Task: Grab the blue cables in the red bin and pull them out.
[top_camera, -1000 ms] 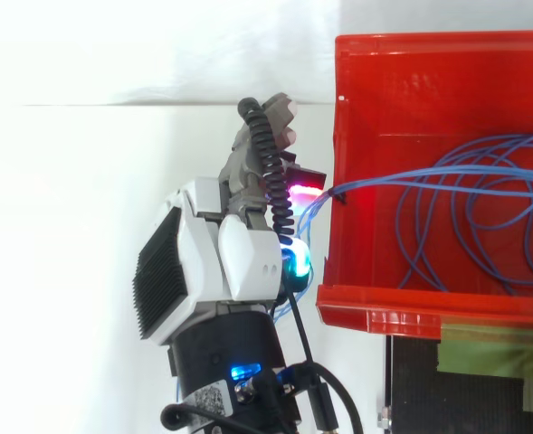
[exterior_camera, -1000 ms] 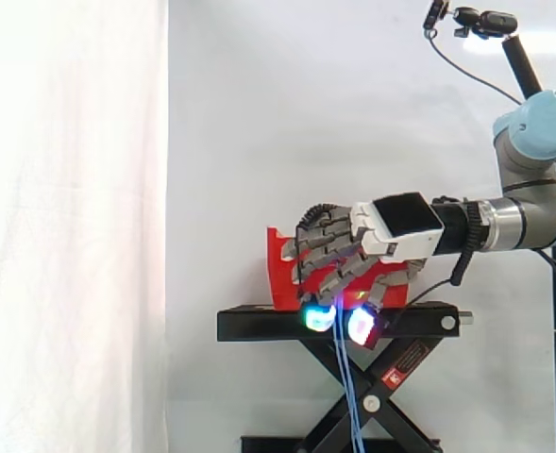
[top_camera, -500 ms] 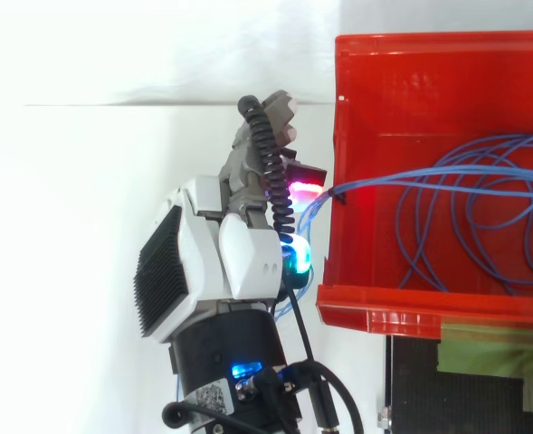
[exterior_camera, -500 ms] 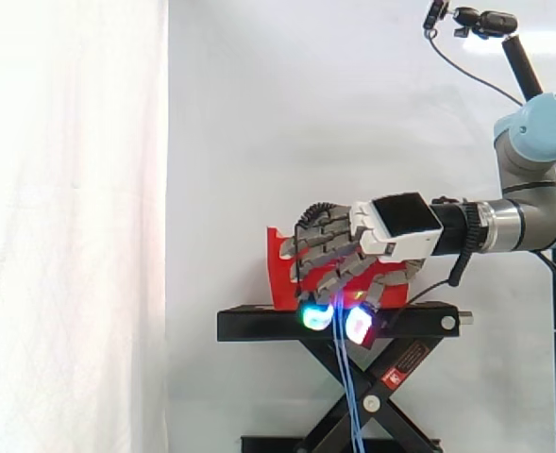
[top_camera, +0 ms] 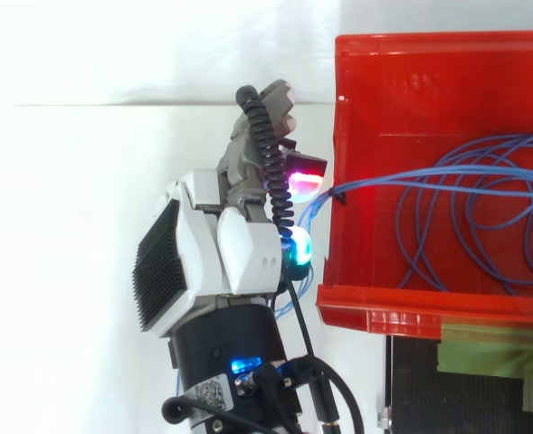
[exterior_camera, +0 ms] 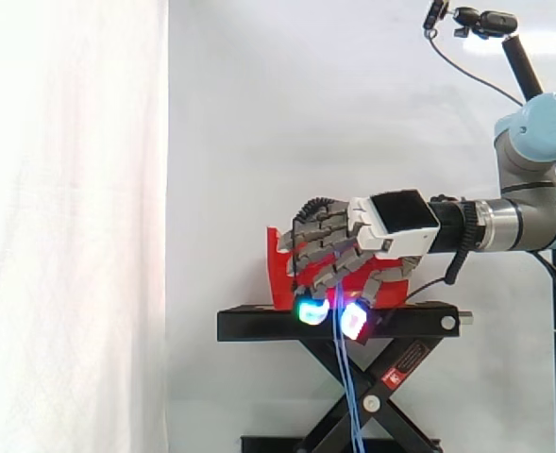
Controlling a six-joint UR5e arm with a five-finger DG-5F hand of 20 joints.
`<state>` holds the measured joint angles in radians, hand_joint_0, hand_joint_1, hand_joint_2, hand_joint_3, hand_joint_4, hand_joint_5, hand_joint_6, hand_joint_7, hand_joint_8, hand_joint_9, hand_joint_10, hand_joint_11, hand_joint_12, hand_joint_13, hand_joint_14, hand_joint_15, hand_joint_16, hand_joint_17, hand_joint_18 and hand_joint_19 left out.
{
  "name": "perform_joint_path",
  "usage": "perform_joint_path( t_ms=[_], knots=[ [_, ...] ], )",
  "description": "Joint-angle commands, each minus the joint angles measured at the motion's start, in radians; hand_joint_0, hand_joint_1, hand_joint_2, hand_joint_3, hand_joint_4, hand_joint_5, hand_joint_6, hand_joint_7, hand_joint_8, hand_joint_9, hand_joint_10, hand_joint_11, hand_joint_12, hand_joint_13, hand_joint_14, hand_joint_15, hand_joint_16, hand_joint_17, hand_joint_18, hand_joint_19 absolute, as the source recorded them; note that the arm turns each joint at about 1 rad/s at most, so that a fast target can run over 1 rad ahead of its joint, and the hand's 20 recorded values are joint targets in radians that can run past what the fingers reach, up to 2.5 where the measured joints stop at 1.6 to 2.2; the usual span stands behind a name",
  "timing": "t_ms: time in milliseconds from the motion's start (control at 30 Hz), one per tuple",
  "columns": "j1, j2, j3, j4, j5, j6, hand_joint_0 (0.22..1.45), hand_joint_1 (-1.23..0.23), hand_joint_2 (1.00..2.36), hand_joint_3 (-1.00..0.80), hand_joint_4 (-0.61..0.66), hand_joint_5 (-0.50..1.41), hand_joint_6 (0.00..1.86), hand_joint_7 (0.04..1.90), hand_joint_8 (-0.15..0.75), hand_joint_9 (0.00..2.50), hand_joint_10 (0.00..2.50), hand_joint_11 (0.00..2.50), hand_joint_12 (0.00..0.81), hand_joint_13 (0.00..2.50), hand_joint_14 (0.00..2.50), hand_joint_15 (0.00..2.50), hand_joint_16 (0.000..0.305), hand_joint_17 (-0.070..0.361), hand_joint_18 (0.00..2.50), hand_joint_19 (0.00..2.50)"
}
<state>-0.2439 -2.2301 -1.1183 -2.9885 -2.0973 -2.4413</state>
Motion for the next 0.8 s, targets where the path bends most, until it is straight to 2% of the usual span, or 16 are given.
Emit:
perform_joint_path(
  t_ms=[0, 233, 567, 767],
  knots=[
    [0.0, 0.0, 0.0, -0.001, 0.0, 0.0, 0.79, -0.98, 1.0, -1.0, 0.08, 1.02, 0.02, 0.72, 0.207, 0.71, 0.02, 0.44, 0.34, 0.49, 0.01, 0.34, 0.046, 0.103, 0.39, 0.5],
    [0.0, 0.0, -0.025, 0.01, -0.001, 0.0, 0.8, -0.98, 1.0, -1.0, 0.07, 1.02, 0.02, 0.72, 0.204, 0.71, 0.02, 0.44, 0.341, 0.49, 0.01, 0.34, 0.045, 0.102, 0.38, 0.51],
    [-0.003, 0.001, -0.025, 0.016, -0.001, 0.005, 0.8, -0.98, 1.0, -1.0, 0.08, 1.02, 0.02, 0.72, 0.207, 0.71, 0.01, 0.44, 0.341, 0.49, 0.01, 0.34, 0.045, 0.102, 0.39, 0.5],
    [-0.003, 0.001, -0.025, 0.016, -0.001, 0.005, 0.8, -0.98, 1.0, -1.0, 0.06, 1.06, 0.01, 0.79, 0.206, 0.71, 0.02, 0.44, 0.339, 0.49, 0.01, 0.34, 0.045, 0.102, 0.39, 0.5]
  ],
)
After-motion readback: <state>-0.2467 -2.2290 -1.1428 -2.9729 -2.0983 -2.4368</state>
